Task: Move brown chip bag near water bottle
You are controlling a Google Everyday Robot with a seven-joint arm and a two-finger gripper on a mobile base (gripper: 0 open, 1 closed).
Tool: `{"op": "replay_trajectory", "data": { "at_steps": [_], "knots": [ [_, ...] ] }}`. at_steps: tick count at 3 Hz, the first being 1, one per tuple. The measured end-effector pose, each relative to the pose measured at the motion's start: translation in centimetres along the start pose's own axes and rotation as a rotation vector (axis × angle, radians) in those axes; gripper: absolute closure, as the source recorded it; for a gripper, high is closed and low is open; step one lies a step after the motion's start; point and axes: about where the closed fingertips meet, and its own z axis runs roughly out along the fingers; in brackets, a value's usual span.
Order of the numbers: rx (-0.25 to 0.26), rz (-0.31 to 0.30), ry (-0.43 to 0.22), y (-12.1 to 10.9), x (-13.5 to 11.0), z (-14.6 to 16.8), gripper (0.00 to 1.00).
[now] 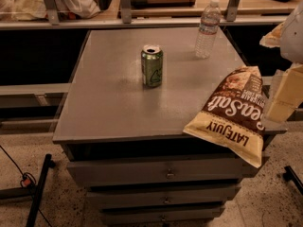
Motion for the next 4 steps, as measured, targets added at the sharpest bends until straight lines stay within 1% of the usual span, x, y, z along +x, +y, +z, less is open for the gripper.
{"op": "replay_trajectory", "data": {
  "at_steps": [1,2,3,4],
  "knots": [
    [0.000,0.000,0.000,0.0,0.0,0.0,0.00],
    [0.003,0.033,0.004,-0.9,0.4,1.0,0.00],
    [0.002,0.102,-0.039,-3.3,1.6,3.7,0.00],
    [-0.040,0.196,-0.074,-5.1,2.4,8.0,0.00]
  ]
}}
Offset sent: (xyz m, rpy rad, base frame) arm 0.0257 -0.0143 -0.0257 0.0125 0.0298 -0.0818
